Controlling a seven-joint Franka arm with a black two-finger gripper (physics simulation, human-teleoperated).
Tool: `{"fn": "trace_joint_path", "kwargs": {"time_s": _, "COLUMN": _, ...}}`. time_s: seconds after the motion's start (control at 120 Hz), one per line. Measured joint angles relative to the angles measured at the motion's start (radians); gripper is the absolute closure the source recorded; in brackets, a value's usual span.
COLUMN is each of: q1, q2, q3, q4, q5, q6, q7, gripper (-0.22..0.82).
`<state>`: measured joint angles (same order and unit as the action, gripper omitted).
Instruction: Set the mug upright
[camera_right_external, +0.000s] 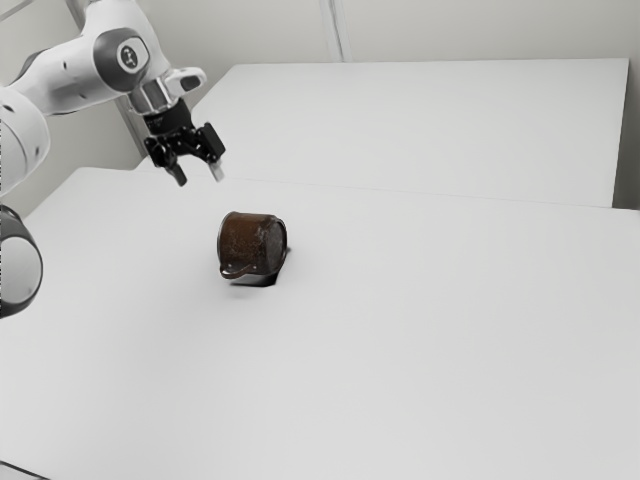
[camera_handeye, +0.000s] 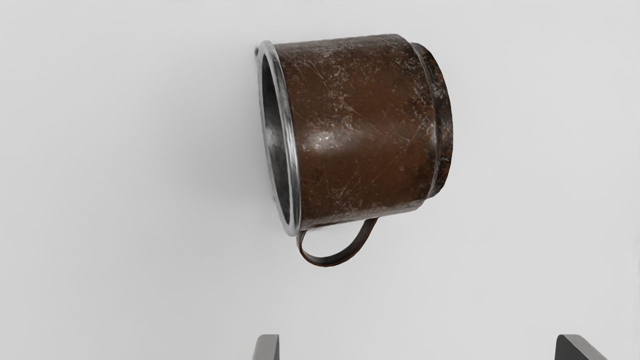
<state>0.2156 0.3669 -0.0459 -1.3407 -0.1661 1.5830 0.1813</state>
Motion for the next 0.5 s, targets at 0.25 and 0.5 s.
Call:
{"fn": "trace_joint_path", "kwargs": {"time_s": 0.25, "q1": 0.09, "q2": 0.107, "q3": -0.047, "q4": 0.019, "q5": -0.095, "q6": 0.056, "q7": 0.105, "gripper": 0.0}}
{"fn": "trace_joint_path", "kwargs": {"time_s": 0.5, "q1": 0.139, "q2": 0.187, "q3": -0.074, "q4": 0.018, "q5": -0.16, "q6": 0.1, "q7": 0.191, "gripper": 0.0}}
